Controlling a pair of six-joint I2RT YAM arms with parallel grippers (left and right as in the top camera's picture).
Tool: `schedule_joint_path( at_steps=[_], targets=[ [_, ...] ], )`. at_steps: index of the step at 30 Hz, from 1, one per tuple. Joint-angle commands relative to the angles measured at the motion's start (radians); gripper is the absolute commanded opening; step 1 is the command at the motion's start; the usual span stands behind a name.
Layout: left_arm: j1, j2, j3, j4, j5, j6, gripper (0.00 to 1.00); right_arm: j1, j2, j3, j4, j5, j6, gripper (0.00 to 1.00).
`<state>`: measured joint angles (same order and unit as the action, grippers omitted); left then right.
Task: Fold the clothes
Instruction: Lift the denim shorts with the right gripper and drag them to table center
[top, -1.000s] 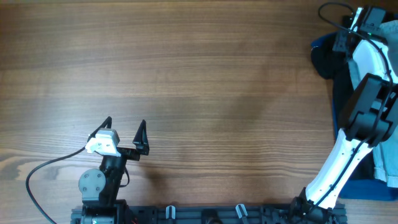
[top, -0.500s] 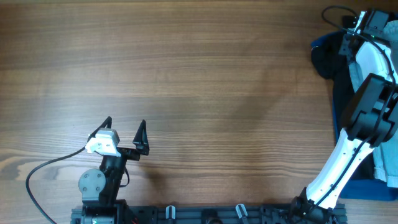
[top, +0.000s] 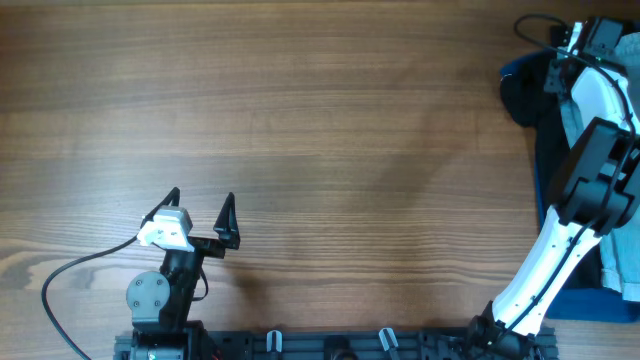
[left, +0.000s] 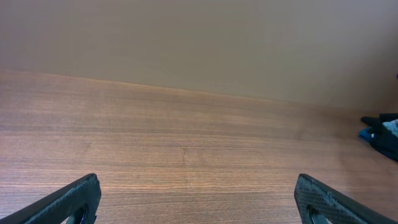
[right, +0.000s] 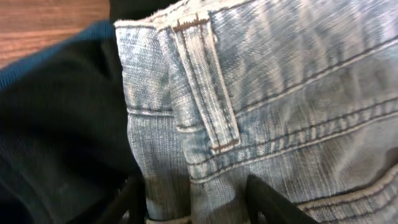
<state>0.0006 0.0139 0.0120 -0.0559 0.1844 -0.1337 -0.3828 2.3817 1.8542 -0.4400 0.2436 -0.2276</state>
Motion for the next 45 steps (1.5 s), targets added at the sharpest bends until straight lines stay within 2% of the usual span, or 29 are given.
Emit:
schedule_joint_path(
  at_steps=[1,4,5,7,9,12,16,17,22,32,39,43,45],
  targets=[
    [-0.005,-0.007,-0.006,-0.002,-0.002,-0.005,1.00,-0.002,0.078,-0.017,-0.023,0.045,-0.017,0.59],
    [-0.005,-0.007,-0.006,-0.002,-0.002,-0.005,1.00,-0.002,0.080,-0.016,-0.016,0.057,-0.017,0.53],
    [-0.005,-0.007,-0.006,-0.002,-0.002,-0.005,1.00,-0.002,0.079,-0.016,-0.010,0.057,-0.016,0.48],
    [-0.005,-0.007,-0.006,-0.002,-0.002,-0.005,1.00,-0.002,0.077,-0.008,-0.002,0.058,-0.017,0.27],
    [-0.005,-0.007,-0.006,-0.002,-0.002,-0.005,1.00,-0.001,0.062,0.000,-0.001,0.070,-0.016,0.17],
    [-0.005,-0.007,-0.006,-0.002,-0.002,-0.005,1.00,0.000,0.003,0.001,0.005,0.075,-0.016,0.11],
    [-0.005,-0.007,-0.006,-0.002,-0.002,-0.005,1.00,0.000,-0.079,0.001,0.016,0.075,-0.017,0.12],
    [-0.005,-0.007,-0.006,-0.002,-0.002,-0.005,1.00,0.000,-0.098,0.001,0.017,0.075,-0.017,0.04],
    [-0.005,-0.007,-0.006,-0.002,-0.002,-0.005,1.00,-0.001,-0.133,0.001,0.013,0.075,-0.020,0.04],
    [-0.005,-0.007,-0.006,-0.003,-0.002,-0.005,1.00,0.061,-0.352,0.001,-0.068,0.071,-0.034,0.04],
    [-0.005,-0.007,-0.006,-0.002,-0.002,-0.005,1.00,0.358,-0.435,0.001,-0.163,0.041,0.021,0.04],
    [-0.005,-0.007,-0.006,-0.002,-0.002,-0.005,1.00,0.594,-0.406,-0.010,-0.211,-0.296,0.192,0.04],
    [-0.005,-0.007,-0.006,-0.002,-0.002,-0.005,1.00,0.698,-0.362,-0.011,-0.204,-0.385,0.294,0.04]
  ],
)
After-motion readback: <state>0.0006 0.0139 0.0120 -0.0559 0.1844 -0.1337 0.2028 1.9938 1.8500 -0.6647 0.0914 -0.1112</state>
